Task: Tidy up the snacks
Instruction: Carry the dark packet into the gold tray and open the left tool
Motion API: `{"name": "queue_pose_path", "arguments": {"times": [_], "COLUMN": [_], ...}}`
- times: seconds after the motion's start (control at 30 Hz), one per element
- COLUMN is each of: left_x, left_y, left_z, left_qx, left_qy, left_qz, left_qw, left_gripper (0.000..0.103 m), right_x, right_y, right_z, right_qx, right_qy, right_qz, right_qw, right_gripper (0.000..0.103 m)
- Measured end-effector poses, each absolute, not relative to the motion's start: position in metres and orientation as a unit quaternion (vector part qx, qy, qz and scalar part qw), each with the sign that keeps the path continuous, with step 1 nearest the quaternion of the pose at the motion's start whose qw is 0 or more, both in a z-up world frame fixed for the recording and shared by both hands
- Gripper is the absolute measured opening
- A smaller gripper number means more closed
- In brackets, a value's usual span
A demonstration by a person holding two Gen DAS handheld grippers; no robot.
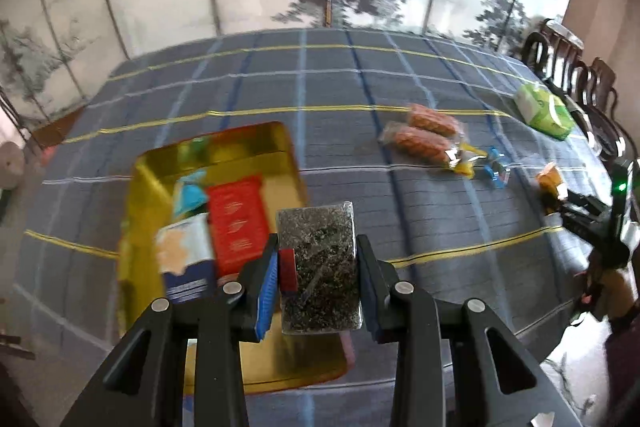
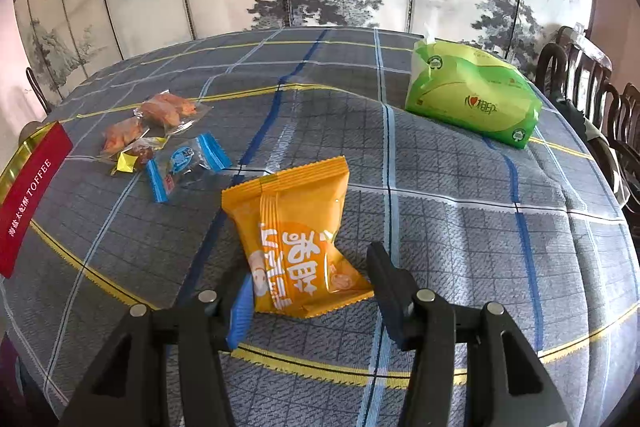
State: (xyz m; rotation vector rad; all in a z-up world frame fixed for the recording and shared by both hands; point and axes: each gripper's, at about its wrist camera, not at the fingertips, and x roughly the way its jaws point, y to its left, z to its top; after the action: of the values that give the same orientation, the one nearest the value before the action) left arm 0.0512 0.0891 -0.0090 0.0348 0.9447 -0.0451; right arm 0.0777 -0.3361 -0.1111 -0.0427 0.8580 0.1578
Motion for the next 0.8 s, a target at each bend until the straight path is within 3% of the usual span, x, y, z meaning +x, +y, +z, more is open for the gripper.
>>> {"name": "queue_pose_path", "arguments": {"times": [0.8], "left_x": [0.042], "left_y": [0.143], "left_z": [-0.029], "left_qx": [0.024], "left_qy": [0.443], "left_qz": [0.056], "left_qw": [0.894], "left_gripper": [0.032], "right_x": [0.079], "right_y": [-0.333], "right_z": [-0.112], "right_qx": [-0.032], "right_qy": [0.415], "right_qz": [0.064], "right_qw": [0.907], "right_gripper": [0.053]}}
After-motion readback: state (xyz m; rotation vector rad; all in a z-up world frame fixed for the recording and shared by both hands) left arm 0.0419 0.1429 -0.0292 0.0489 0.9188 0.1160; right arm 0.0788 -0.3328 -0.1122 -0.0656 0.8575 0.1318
